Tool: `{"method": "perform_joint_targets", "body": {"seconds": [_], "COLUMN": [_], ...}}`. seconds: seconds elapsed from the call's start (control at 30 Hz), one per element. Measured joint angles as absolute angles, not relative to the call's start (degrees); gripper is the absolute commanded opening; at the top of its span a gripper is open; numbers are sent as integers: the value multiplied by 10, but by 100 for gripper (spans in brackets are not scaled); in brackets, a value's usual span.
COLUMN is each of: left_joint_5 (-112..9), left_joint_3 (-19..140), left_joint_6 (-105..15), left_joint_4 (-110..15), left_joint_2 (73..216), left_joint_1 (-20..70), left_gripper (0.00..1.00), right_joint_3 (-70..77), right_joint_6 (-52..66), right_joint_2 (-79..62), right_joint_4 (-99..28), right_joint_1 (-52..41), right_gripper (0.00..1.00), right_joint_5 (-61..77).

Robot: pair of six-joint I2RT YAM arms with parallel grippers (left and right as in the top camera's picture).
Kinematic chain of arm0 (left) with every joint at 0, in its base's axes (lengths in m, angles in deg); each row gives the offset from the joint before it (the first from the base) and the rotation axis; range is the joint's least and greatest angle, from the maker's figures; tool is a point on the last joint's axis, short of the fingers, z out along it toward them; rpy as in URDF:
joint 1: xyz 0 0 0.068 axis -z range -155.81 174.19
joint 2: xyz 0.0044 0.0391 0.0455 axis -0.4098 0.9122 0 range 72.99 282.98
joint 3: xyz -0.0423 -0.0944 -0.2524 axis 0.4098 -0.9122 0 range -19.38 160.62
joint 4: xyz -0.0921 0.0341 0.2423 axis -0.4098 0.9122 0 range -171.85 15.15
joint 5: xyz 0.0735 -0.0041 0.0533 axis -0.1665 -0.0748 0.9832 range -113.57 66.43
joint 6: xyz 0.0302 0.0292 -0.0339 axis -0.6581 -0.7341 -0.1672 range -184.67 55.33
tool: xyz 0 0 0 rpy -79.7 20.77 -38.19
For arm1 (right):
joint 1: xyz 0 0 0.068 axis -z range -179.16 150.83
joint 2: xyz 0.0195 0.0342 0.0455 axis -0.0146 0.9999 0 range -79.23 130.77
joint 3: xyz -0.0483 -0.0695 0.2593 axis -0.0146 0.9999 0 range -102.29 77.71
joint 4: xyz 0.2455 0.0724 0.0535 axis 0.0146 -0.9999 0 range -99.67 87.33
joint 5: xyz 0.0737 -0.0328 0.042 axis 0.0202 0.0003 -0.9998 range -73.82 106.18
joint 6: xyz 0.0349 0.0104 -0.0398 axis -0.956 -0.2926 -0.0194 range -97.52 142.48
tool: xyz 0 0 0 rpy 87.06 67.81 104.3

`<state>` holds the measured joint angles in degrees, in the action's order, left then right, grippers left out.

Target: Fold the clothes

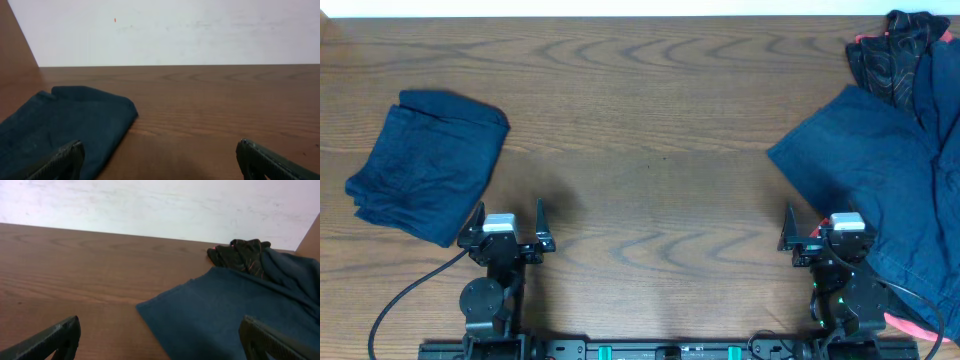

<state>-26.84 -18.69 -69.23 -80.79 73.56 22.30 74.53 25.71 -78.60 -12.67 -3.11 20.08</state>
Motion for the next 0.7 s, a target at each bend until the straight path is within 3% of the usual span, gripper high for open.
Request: {"method": "perform_joint_targets", "body": {"seconds": [0.7], "left_joint_5": [-268], "left_joint_3": [-187], "left_joint_6": [-691], "left_joint_4": [-808], "left_joint_2": [739], "left_joint_1": [223], "left_gripper": [98], "right_joint_3": [745], "right_joint_6": [248], "right_joint_2": [-785], "right_joint_4": [-124], "right_joint_1": [-31], "right_gripper": [99], "right_joint_5": [207]}}
